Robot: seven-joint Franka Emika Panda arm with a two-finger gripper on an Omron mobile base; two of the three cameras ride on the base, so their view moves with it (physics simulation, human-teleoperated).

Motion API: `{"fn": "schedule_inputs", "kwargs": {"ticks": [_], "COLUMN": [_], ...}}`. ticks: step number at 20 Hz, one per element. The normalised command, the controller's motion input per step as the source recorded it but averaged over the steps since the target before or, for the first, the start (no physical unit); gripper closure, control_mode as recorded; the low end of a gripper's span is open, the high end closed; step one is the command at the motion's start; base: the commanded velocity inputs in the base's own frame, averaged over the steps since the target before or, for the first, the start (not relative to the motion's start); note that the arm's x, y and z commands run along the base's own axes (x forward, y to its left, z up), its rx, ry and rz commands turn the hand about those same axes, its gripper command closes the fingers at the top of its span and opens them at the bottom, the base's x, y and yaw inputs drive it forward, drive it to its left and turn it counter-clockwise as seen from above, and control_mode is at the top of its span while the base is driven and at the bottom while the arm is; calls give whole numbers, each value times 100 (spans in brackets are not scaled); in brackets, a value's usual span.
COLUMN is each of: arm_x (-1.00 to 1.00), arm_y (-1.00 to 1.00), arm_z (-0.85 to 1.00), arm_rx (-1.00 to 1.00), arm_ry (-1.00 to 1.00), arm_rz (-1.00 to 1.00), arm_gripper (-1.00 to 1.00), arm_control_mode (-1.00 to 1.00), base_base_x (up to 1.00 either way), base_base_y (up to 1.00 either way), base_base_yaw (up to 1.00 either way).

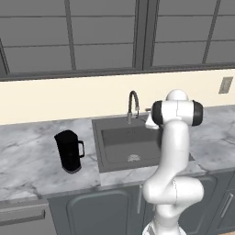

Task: Turn on the sink faucet and place the jug under the water for a few seconds to fill it up.

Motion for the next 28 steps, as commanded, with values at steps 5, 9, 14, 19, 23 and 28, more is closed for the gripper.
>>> {"fn": "schedule_inputs", "kwargs": {"ticks": [5,9,14,19,23,28], "arm_x": [24,31,33,24,13,16], "arm_y": [1,0,0,0,7,6], "arm_z": [0,0,-10,-9,-15,-25], "arm_rx": [0,0,0,0,0,0], "arm_ry": [5,10,10,6,4,4], "arm_rz": [4,6,4,3,2,2], "arm_gripper": [-100,-100,-100,-100,-100,-100], "arm_control_mode": [-100,-100,-100,-100,-100,-100], "base_base_x": [0,0,0,0,0,0], "base_base_y": [0,0,0,0,0,0], "base_base_yaw": [0,0,0,0,0,0]}}
